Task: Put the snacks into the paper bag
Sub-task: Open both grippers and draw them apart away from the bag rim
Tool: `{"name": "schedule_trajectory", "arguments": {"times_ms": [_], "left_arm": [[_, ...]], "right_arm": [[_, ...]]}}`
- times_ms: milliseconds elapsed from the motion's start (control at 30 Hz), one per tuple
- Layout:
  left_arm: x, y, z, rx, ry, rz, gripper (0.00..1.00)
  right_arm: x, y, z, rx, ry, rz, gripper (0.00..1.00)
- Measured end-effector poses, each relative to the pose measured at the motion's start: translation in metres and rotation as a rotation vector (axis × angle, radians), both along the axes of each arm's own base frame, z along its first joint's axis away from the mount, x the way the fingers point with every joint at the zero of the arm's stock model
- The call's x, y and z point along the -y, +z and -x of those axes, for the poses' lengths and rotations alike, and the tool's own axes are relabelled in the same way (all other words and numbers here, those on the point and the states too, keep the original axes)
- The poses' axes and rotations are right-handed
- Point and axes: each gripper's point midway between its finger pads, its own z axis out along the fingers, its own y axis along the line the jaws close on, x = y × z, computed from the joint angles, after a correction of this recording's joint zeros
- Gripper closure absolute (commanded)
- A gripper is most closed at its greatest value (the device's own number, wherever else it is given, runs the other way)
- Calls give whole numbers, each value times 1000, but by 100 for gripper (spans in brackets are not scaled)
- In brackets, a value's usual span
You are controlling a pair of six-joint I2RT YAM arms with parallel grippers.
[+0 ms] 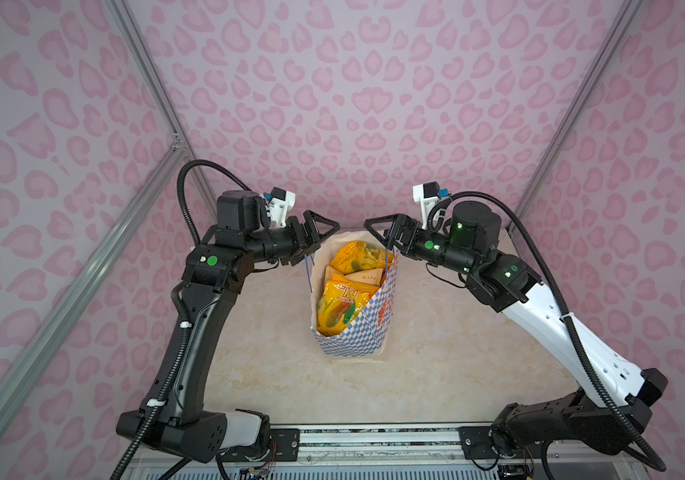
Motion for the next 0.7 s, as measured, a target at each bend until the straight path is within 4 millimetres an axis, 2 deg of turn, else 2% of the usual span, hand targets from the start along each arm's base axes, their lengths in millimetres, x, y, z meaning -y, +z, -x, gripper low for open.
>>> {"name": "schedule_trajectory", "arguments": {"times_ms": [133,267,500,700], "left_arm": [[16,4,-2,5,-32,-5,6],[22,0,-6,-3,-22,-23,6],[28,-4,-10,-7,-7,-38,6],[31,-18,-25,-13,6,-48,5]], "right_arm": [[27,-2,-4,4,-53,24,1],[45,-8,-13,-8,-88,38,1],[61,-12,-12,-24,-112,49,1],[67,-47,-39,-64,-145,55,1]]}}
